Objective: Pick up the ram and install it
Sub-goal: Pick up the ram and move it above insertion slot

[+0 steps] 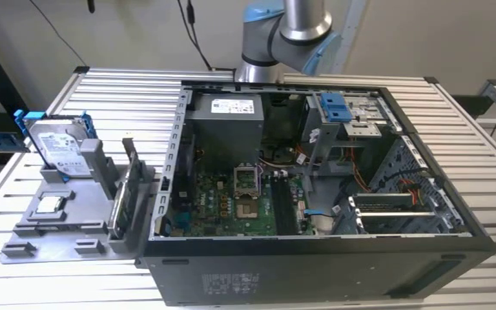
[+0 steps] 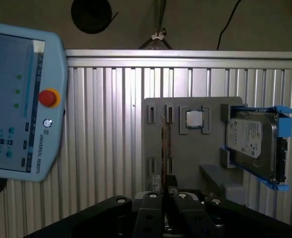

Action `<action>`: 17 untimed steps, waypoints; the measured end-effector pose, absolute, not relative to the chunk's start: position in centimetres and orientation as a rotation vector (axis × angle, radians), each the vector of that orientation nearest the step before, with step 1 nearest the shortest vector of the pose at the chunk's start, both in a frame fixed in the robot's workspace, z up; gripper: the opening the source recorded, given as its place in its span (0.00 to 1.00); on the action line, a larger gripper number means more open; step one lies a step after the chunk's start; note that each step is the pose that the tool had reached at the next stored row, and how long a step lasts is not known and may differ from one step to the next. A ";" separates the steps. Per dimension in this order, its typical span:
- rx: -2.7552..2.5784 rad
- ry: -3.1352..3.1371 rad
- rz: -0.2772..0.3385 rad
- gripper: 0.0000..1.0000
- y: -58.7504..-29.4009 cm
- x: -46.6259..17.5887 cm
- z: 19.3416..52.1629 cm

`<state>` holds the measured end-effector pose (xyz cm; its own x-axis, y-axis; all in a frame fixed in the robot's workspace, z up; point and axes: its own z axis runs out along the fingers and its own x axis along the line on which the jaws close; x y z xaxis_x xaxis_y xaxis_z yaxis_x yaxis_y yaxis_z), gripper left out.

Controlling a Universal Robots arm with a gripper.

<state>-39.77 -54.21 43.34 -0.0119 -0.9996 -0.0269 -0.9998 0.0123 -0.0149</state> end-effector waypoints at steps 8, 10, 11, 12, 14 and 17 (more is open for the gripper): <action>-2.187 2.214 0.013 0.14 -54.2 -38.4 43.3; -2.187 2.214 0.013 0.14 -54.2 -38.1 43.3; -2.187 2.214 0.013 0.14 -54.2 -38.0 43.3; -2.187 2.214 0.013 0.14 -54.2 -37.8 43.3; -2.187 2.214 0.013 0.14 -54.2 -37.4 43.3; -2.187 2.214 0.014 0.14 -54.2 -36.8 43.3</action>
<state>-36.84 -54.21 43.34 -0.0120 -0.9996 -0.0269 -0.9998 0.0123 -0.0143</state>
